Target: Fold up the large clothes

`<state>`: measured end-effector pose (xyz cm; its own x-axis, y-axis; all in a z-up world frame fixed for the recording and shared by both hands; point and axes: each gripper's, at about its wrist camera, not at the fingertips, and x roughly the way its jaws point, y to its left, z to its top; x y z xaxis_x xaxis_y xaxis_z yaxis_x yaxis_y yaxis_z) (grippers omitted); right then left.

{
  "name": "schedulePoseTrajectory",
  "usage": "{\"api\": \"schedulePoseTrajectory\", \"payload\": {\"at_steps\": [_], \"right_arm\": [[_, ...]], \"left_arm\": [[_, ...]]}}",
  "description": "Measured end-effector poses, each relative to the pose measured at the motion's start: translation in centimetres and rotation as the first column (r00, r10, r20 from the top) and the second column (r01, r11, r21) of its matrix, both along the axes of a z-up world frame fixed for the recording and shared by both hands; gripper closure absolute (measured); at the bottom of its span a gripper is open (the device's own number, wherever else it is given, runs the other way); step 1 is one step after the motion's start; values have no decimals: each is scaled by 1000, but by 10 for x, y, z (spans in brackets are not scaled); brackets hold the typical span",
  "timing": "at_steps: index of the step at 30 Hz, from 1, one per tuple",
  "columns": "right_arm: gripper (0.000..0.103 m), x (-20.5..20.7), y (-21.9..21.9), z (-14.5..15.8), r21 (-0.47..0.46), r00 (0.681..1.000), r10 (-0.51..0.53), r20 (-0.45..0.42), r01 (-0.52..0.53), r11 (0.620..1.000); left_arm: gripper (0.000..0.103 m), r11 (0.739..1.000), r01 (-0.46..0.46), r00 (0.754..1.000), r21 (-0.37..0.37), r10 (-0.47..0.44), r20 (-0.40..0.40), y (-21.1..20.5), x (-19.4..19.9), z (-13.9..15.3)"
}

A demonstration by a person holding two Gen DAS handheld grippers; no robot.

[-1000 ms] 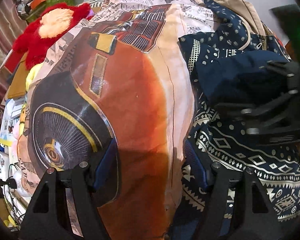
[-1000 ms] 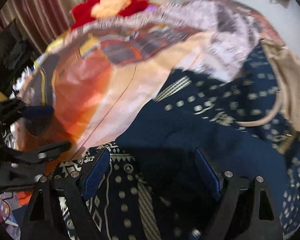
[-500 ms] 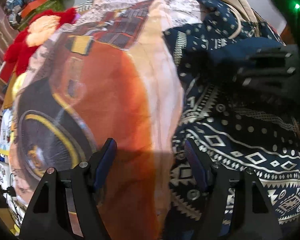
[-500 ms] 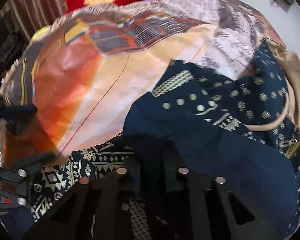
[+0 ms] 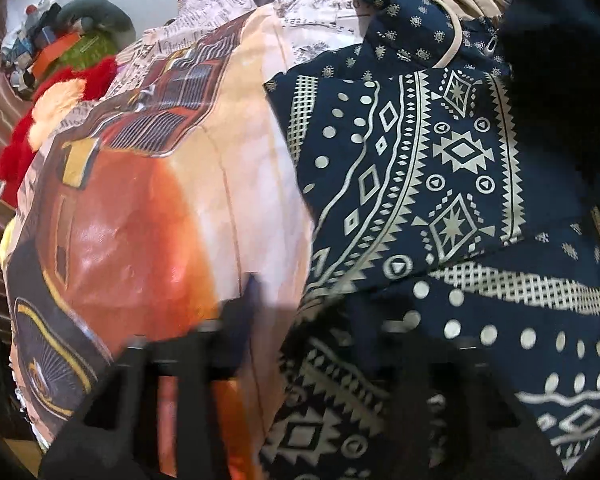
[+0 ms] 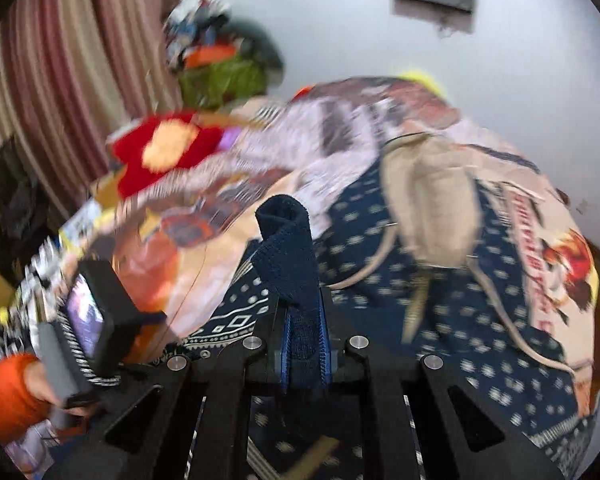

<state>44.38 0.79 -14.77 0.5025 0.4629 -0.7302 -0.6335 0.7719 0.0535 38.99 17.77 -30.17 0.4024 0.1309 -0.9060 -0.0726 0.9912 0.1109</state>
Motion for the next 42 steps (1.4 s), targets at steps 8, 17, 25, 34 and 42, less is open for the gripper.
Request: {"api": "schedulePoseTrajectory", "payload": {"at_steps": [8, 17, 25, 34, 42], "right_arm": [[94, 10, -95, 12, 58, 984, -176, -10, 177, 983], [94, 8, -184, -27, 49, 927, -351, -132, 359, 932], [93, 12, -221, -73, -9, 860, -400, -317, 419, 908], [55, 4, -233, -80, -27, 838, -393, -378, 414, 910], [31, -23, -251, -27, -16, 890, -411, -194, 417, 909]], "left_arm": [[91, 994, -98, 995, 39, 97, 39, 7, -4, 12], [88, 987, -161, 987, 22, 161, 18, 24, -6, 8], [84, 989, -109, 994, 96, 111, -10, 8, -20, 7], [82, 993, -49, 999, 104, 46, 29, 0, -44, 47], [37, 995, 20, 976, 97, -41, 214, -40, -35, 121]]}}
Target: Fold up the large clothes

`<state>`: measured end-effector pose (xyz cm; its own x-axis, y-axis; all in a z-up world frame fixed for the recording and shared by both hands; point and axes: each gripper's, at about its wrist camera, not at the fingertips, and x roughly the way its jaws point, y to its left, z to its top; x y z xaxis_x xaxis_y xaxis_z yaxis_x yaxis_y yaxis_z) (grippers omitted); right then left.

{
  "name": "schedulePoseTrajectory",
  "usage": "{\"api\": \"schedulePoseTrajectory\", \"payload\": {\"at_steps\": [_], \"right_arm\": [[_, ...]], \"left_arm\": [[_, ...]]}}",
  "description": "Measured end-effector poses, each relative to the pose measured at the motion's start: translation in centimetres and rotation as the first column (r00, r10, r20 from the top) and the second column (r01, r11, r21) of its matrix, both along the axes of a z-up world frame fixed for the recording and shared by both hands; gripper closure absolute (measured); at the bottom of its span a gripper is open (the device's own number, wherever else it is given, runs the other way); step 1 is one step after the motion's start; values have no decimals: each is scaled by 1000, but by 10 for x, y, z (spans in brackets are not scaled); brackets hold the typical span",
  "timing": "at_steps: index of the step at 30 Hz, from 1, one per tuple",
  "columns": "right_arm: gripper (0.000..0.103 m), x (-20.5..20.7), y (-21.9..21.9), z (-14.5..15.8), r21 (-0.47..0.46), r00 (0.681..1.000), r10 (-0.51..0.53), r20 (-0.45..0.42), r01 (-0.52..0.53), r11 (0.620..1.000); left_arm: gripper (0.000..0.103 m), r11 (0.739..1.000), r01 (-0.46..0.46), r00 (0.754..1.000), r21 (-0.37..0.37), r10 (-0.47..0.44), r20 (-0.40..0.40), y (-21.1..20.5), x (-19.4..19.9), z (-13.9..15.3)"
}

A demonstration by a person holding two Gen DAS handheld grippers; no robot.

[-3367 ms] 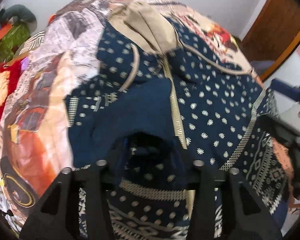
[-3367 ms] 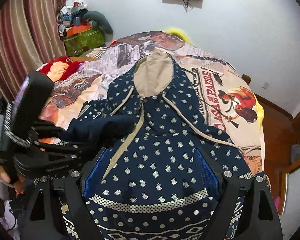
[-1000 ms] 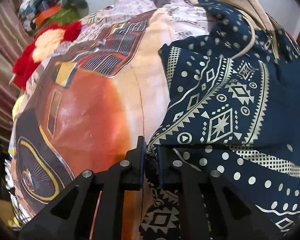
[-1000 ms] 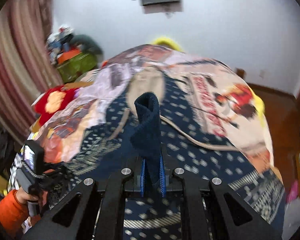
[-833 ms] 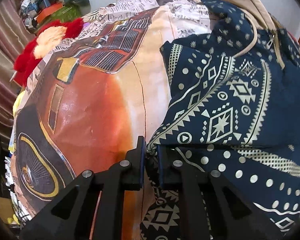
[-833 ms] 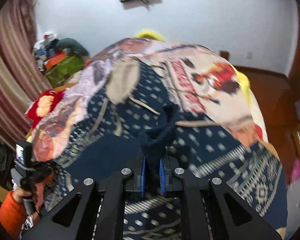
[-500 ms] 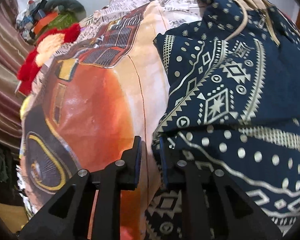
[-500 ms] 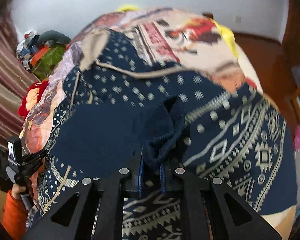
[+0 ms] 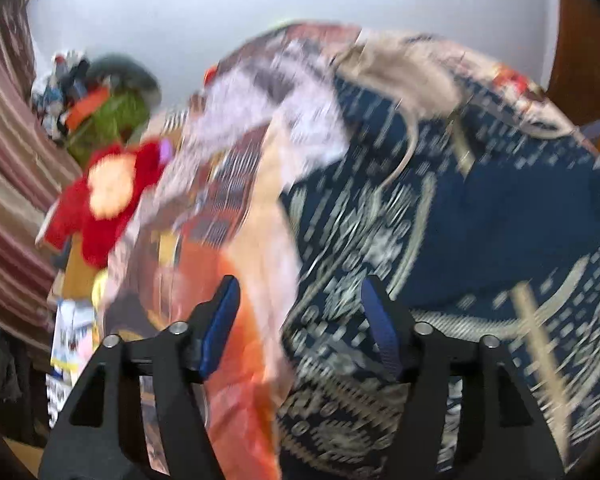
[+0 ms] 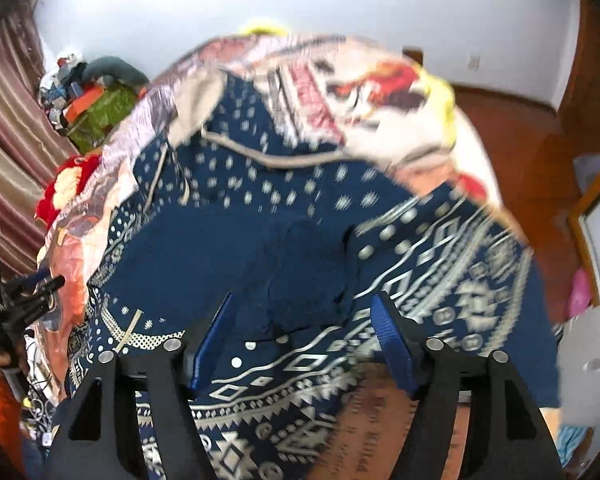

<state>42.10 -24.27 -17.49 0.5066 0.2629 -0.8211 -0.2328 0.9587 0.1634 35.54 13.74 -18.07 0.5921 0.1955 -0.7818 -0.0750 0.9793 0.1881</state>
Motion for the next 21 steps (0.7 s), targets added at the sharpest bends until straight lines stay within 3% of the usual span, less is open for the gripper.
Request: {"api": "schedulePoseTrajectory", "payload": {"at_steps": [5, 9, 14, 21], "right_arm": [[19, -22, -59, 26, 26, 988, -141, 63, 140, 990], [19, -36, -114, 21, 51, 968, -251, 10, 250, 967], [19, -55, -182, -11, 108, 914, -384, -133, 398, 911], [19, -69, -237, -69, 274, 815, -455, -357, 558, 783]], "left_arm": [[26, 993, 113, 992, -35, -111, 52, -45, 25, 24], [26, 981, 179, 984, -76, -176, 39, -87, 49, 20], [26, 963, 243, 968, -113, -248, -34, -134, 76, -5], [26, 950, 278, 947, -140, -295, -127, -174, 96, -35]]}}
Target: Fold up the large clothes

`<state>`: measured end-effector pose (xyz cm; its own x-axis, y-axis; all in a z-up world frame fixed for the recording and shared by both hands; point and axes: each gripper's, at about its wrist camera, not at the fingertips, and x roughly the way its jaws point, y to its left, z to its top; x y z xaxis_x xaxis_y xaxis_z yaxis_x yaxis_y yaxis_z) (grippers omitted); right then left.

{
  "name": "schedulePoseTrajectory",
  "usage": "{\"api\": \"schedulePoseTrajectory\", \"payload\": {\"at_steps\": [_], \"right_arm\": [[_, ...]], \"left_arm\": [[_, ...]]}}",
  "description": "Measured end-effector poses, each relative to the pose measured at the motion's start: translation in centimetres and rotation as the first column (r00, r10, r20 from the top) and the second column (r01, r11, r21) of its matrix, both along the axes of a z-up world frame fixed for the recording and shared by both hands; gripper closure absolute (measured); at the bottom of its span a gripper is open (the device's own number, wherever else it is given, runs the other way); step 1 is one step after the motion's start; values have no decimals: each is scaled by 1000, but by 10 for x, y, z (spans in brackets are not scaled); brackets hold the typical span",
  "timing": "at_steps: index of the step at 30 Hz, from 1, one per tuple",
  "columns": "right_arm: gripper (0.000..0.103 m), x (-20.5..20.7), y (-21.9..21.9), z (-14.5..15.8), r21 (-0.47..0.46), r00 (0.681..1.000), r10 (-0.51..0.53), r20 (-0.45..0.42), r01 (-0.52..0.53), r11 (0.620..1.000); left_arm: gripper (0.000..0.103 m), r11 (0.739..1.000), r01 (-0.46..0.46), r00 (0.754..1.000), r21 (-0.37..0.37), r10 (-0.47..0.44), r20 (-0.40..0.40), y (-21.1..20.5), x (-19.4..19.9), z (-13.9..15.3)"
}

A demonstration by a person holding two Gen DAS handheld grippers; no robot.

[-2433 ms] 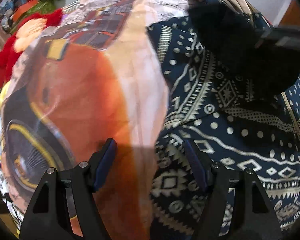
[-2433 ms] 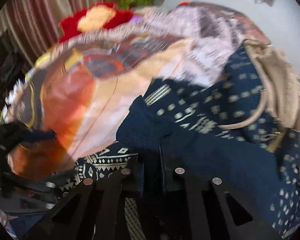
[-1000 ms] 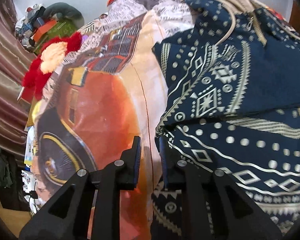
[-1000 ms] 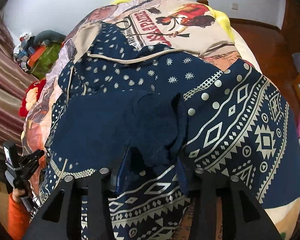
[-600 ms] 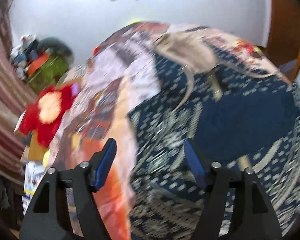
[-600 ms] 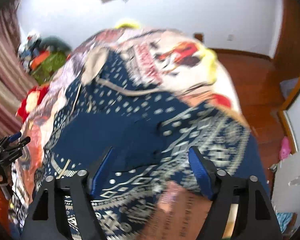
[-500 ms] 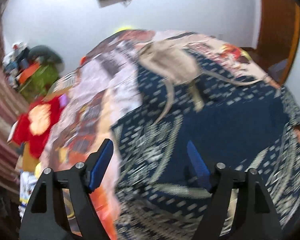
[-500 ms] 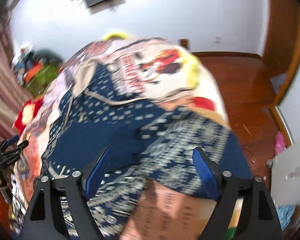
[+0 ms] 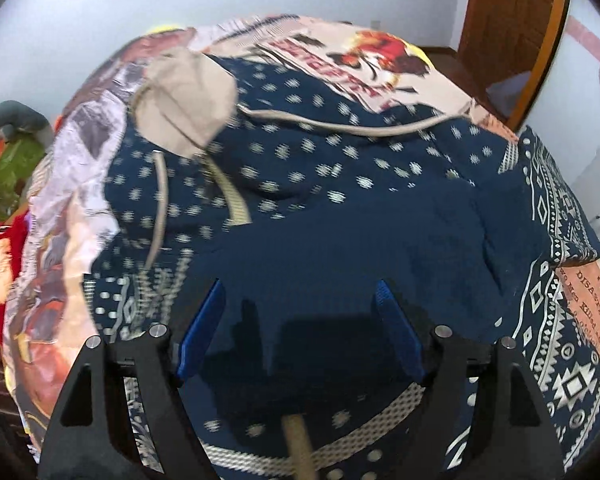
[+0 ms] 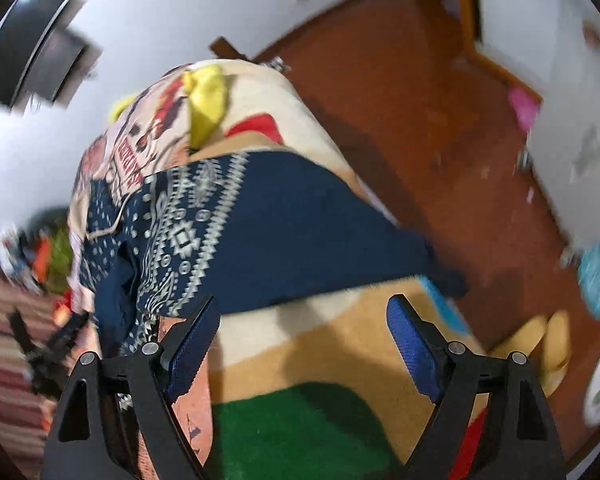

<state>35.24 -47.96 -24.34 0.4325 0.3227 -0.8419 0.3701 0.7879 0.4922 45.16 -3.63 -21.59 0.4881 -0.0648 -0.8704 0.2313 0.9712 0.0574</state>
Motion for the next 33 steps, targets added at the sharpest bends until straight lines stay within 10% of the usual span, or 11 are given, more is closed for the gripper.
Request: {"api": "schedulePoseTrajectory", "payload": {"at_steps": [10, 21, 33], "right_arm": [[21, 17, -16, -38, 184, 994, -111, -12, 111, 977], [83, 40, -16, -45, 57, 990, -144, -7, 144, 988], [95, 70, 44, 65, -102, 959, 11, 284, 19, 995]], "left_arm": [[26, 1000, -2, 999, -12, 1, -38, -8, 12, -16], [26, 999, -31, 999, -39, 30, -32, 2, 12, -11], [26, 996, -55, 995, -66, 61, 82, 32, -12, 33]]}}
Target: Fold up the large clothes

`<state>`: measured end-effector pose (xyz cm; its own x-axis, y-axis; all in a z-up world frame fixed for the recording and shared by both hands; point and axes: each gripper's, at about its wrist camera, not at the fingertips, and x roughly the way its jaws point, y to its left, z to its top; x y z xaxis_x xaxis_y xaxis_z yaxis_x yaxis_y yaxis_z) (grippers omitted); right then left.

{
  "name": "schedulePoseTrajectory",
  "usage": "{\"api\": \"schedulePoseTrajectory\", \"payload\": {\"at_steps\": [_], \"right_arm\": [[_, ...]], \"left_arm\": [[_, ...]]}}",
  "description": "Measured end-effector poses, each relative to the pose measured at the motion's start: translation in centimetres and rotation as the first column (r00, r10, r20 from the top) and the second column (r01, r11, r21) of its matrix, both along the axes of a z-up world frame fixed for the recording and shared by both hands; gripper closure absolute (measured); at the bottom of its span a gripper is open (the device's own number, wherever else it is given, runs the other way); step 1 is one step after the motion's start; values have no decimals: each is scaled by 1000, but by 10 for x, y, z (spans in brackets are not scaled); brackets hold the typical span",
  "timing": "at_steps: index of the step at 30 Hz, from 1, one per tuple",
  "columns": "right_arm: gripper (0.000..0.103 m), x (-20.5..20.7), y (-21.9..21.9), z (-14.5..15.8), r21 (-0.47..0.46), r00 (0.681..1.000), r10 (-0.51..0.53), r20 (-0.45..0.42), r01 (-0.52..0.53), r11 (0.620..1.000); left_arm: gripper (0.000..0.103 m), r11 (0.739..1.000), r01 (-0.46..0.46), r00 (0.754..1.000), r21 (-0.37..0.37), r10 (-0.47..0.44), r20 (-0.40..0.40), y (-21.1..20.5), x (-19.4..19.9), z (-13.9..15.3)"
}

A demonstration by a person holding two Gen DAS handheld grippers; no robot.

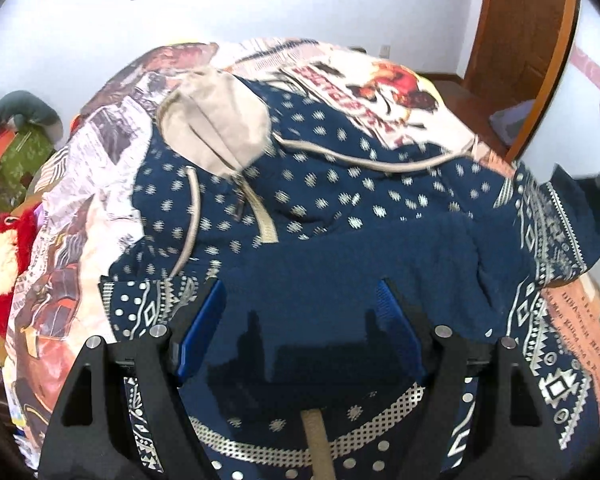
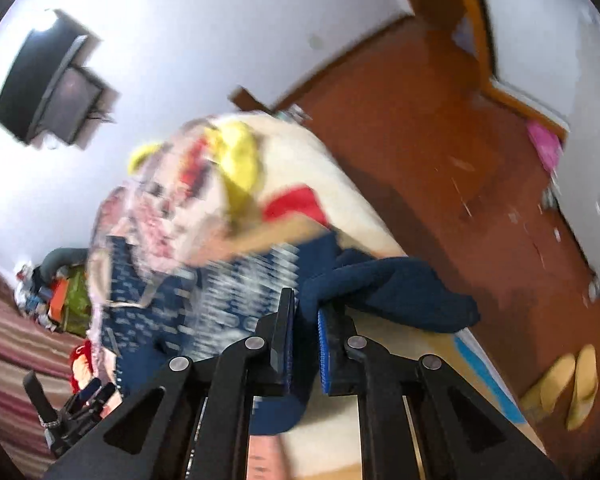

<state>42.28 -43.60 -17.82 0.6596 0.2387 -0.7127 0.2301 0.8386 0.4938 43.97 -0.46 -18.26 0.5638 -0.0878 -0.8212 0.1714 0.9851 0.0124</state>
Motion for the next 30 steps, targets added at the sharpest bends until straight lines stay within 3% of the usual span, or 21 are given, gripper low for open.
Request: {"api": "schedulePoseTrajectory", "payload": {"at_steps": [3, 7, 12, 15, 19, 24, 27, 28, 29, 30], "right_arm": [[95, 6, 35, 43, -34, 991, 71, 113, -67, 997], [95, 13, 97, 86, -87, 955, 191, 226, -175, 981], [95, 25, 182, 95, -127, 904, 353, 240, -331, 935], [95, 32, 234, 76, -164, 873, 446, 197, -419, 893], [95, 44, 291, 22, -135, 841, 538, 55, -528, 838], [94, 44, 321, -34, -130, 819, 561, -121, -574, 809], [92, 41, 323, -49, -147, 797, 573, -190, -600, 786], [89, 41, 325, -52, -148, 787, 580, -210, -612, 777], [77, 40, 325, -53, -143, 776, 587, -229, -624, 768], [59, 38, 324, -52, -139, 771, 590, -240, -629, 765]], "left_arm": [[26, 1000, -18, 1000, -20, 19, 25, 12, -6, 10], [26, 998, -42, 998, -39, 44, 46, 28, -12, 19], [26, 996, -72, 995, -52, 75, 62, 53, -24, 24], [26, 993, -99, 993, -59, 103, 59, 71, -32, 23], [26, 988, -140, 988, -71, 144, 47, 96, -42, 21], [26, 978, -189, 981, -83, 191, 23, 120, -50, 13], [26, 973, -213, 977, -88, 215, 10, 127, -51, 10], [26, 972, -218, 976, -92, 220, 5, 128, -51, 9], [26, 971, -221, 975, -95, 222, 2, 128, -51, 8], [26, 970, -221, 975, -100, 222, -1, 127, -51, 9]]}}
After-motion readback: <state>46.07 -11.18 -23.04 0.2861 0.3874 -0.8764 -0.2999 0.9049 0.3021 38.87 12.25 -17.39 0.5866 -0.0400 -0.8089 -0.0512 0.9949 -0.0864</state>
